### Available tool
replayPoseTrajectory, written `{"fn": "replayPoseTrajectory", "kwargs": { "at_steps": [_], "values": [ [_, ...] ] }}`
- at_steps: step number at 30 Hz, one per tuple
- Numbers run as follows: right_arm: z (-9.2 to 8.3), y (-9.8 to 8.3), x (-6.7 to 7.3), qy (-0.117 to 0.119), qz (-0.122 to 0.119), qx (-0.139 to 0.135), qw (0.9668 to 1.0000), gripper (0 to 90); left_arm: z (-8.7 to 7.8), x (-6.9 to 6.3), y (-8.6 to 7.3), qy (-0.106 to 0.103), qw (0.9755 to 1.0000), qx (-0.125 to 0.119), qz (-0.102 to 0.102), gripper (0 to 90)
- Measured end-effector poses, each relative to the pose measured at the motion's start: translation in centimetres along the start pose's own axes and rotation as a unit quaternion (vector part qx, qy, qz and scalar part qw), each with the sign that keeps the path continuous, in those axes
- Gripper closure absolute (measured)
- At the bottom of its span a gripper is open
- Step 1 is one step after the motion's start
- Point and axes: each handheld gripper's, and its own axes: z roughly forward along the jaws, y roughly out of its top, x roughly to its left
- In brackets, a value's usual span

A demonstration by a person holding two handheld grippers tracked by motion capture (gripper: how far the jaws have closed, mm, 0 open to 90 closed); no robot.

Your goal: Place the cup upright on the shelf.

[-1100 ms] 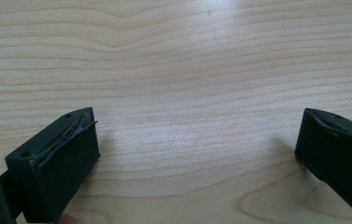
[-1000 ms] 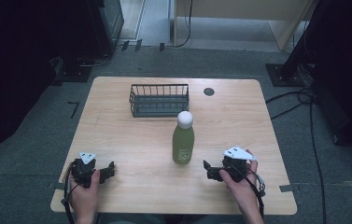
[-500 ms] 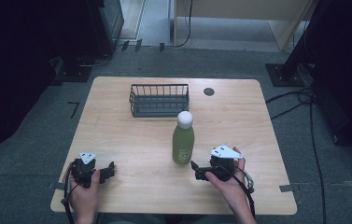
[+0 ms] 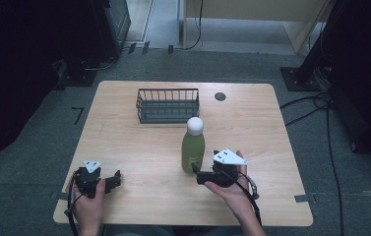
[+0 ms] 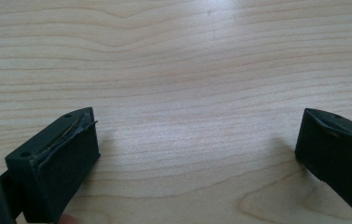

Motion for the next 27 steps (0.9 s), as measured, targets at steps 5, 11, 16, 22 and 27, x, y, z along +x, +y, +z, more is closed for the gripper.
{"fn": "replayPoseTrajectory", "kwargs": {
  "at_steps": [5,11,16,22,27],
  "values": [
    [0.5,0.4,0.5,0.002,-0.007,-0.007,1.0000,10.5,0.0,0.0,0.0,0.000,1.0000,0.000,0.000,0.0],
    [1.3,1.0,1.2,0.001,-0.015,-0.019,0.9997,12.8,0.0,0.0,0.0,0.000,1.0000,0.000,-0.001,0.0],
    [1.9,1.7,1.9,0.004,-0.022,-0.029,0.9994,14.5,0.0,0.0,0.0,0.000,1.0000,0.000,0.000,0.0],
    [2.3,2.3,2.1,-0.005,-0.021,-0.039,0.9990,16.9,0.0,0.0,0.0,0.000,1.0000,0.000,-0.001,0.0],
    [2.5,2.9,2.1,-0.007,-0.020,-0.046,0.9987,18.8,0.0,0.0,0.0,0.000,1.0000,0.000,-0.001,0.0]
  ]
}}
